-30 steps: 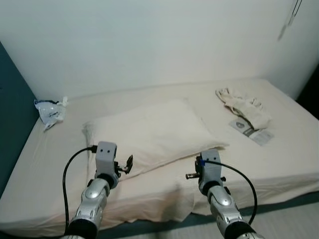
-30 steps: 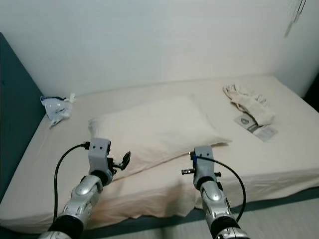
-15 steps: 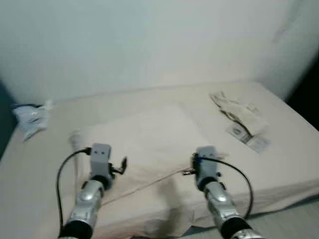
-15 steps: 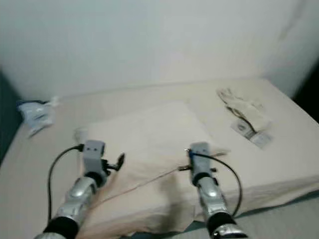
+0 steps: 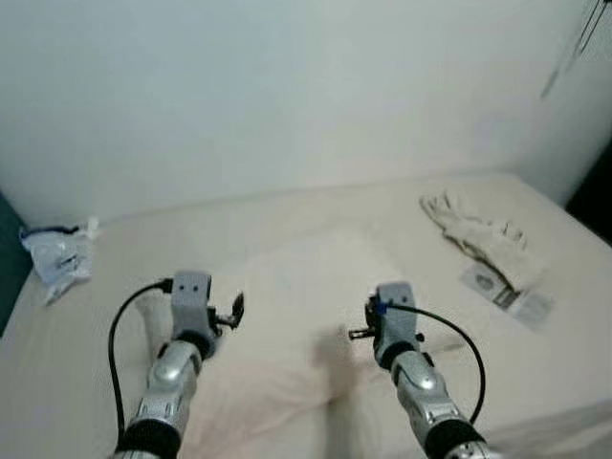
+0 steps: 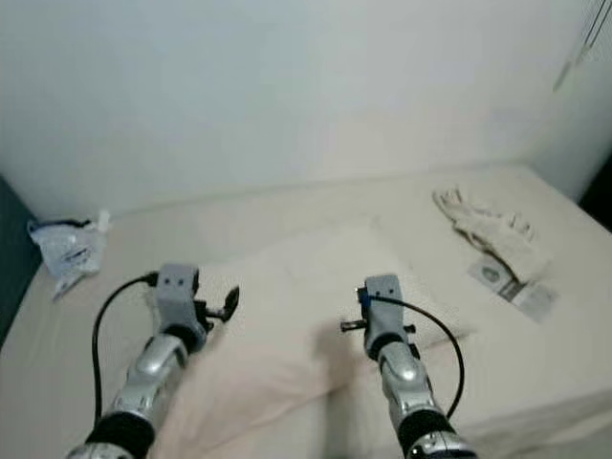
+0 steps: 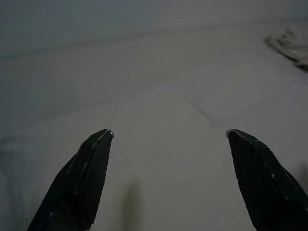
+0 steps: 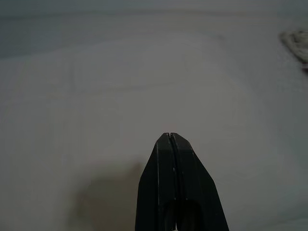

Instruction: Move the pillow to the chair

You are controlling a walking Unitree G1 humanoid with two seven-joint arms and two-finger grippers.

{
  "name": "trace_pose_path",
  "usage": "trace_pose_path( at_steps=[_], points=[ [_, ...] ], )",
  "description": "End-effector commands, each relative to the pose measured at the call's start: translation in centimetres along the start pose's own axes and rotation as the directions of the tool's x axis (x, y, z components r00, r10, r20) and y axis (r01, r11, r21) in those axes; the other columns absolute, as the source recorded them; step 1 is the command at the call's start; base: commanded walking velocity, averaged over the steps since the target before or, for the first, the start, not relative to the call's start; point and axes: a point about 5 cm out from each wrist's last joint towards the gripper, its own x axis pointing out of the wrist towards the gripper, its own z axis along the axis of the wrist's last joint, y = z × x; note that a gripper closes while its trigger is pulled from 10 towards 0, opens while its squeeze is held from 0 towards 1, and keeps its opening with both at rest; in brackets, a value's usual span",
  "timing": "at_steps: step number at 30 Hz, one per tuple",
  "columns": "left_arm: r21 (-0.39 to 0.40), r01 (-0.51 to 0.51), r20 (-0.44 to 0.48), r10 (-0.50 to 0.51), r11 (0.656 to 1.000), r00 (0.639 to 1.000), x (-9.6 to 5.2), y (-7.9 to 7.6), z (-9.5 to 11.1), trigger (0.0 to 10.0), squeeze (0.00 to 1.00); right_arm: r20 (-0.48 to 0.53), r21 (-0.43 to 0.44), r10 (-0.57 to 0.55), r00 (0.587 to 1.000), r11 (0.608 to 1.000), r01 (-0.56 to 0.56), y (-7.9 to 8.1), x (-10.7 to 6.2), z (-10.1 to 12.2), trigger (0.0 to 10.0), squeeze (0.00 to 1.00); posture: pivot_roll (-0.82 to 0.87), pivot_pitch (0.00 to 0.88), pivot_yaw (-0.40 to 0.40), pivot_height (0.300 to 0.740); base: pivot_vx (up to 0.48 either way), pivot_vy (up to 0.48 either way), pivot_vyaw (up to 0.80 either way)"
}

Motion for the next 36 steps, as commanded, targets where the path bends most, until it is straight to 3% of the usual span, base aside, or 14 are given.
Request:
trace_pose_path(
  at_steps=[1, 26, 36],
  points=[
    [0.001, 0.004, -0.011, -0.004, 1.0, 1.0, -0.22, -0.09, -0.4, 10.0, 0.0, -0.024, 0.018, -0.001, 1.0, 1.0, 0.002, 0.23, -0.26, -0.66, 10.0, 0.0, -0.06, 0.026, 0.021, 0.74, 0.0, 0.0, 0.0],
    [0.029, 0.029, -0.05, -0.028, 0.999, 0.998, -0.25, -0.38, -0.85, 10.0, 0.0, -0.03, 0.028, 0.007, 1.0, 1.0, -0.006, 0.52, -0.39, -0.94, 10.0, 0.0, -0.06, 0.016, 0.026, 0.74, 0.0, 0.0, 0.0],
    [0.034, 0.015, -0.066, -0.013, 0.999, 0.998, -0.26, -0.49, -1.09, 10.0, 0.0, -0.033, 0.022, 0.034, 0.999, 0.999, -0.033, 0.6, -0.45, -1.02, 10.0, 0.0, -0.07, 0.015, 0.021, 0.74, 0.0, -0.336, 0.0]
  ],
)
